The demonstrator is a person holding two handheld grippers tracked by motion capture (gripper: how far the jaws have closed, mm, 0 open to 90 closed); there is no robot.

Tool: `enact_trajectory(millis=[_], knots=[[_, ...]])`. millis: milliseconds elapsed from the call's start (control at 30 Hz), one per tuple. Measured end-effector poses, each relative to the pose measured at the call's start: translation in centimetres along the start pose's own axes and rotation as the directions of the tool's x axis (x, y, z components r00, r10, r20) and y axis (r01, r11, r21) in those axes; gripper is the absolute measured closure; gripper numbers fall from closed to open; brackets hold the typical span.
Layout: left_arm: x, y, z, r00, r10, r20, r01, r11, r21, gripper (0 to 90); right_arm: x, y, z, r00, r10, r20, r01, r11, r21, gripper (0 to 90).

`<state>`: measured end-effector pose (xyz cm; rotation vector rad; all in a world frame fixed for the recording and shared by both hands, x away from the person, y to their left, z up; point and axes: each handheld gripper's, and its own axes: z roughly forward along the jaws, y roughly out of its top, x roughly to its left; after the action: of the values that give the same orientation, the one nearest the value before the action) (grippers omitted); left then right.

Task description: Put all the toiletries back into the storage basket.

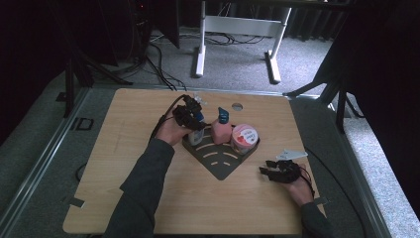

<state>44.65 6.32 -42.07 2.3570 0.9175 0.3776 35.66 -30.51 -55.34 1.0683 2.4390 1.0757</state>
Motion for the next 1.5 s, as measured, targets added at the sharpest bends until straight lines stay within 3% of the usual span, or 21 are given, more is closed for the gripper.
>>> enact_trajectory(millis=[233,633,1500], knots=[[0.2,0.3,0.8,0.9998,-0.02,0.01,0.02,0.9997,-0.01,56.0,0.0,0.0,0.0,1.0,0.002,-0.002,-0.002,1.0,0.0,53.7],[0.0,0.8,2.0,0.9997,-0.017,-0.015,0.017,0.9999,-0.004,56.0,0.0,0.0,0.0,1.0,0.0,-0.001,0.0,1.0,-0.001,53.6],[0.6,1.4,4.2,0.9965,-0.073,-0.04,0.072,0.9969,-0.033,56.0,0.0,0.1,0.1,1.0,0.0,-0.002,0.0,1.0,0.0,53.6]])
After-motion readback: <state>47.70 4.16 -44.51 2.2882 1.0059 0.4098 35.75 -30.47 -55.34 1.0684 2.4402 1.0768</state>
